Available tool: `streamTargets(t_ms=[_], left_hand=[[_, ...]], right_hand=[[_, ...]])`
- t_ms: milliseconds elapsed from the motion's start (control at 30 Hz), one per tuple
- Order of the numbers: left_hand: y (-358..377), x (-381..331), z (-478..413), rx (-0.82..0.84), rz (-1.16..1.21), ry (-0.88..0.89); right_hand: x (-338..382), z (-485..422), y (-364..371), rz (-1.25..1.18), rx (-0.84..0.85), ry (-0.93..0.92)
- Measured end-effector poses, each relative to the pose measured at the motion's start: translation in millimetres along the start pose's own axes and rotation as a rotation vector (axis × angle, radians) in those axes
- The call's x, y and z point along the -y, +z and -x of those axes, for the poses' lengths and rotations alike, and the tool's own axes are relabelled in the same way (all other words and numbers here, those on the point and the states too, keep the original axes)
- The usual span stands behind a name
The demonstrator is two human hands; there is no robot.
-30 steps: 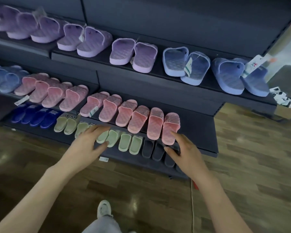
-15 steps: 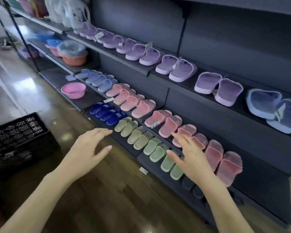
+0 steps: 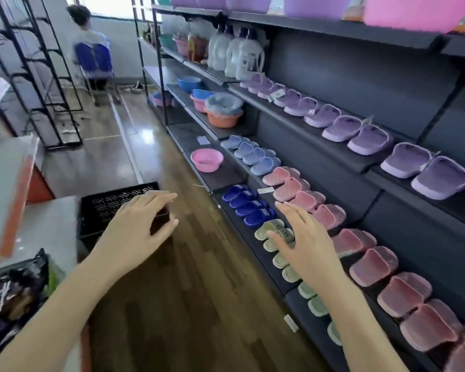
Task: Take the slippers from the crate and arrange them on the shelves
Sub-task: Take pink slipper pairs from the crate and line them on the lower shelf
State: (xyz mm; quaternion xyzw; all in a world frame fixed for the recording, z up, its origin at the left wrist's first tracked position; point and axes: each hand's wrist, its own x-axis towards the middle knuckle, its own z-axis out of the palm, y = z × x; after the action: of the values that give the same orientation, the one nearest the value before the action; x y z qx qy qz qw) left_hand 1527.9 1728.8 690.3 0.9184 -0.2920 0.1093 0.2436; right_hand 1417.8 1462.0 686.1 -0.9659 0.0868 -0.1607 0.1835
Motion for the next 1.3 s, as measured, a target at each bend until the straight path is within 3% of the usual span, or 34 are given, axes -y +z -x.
streamTargets(t_ms=[433, 867, 1300], left_hand=[[-27.2, 72.9, -28.6, -0.169, -0.133, -0.305], [-16.8, 115.5, -85.3, -0.278, -0.183, -0.471], [-64.3, 279.4, -188.2, -0.28, -0.165, -0.49]], right_hand=[[57.6, -146.0, 57.6, -0.141, 0.076, -0.333], [91.5, -271.0, 115.2, -0.22, 0.193, -0.557], [212.2, -410.9, 190.3, -0.217, 0.123, -0.586]])
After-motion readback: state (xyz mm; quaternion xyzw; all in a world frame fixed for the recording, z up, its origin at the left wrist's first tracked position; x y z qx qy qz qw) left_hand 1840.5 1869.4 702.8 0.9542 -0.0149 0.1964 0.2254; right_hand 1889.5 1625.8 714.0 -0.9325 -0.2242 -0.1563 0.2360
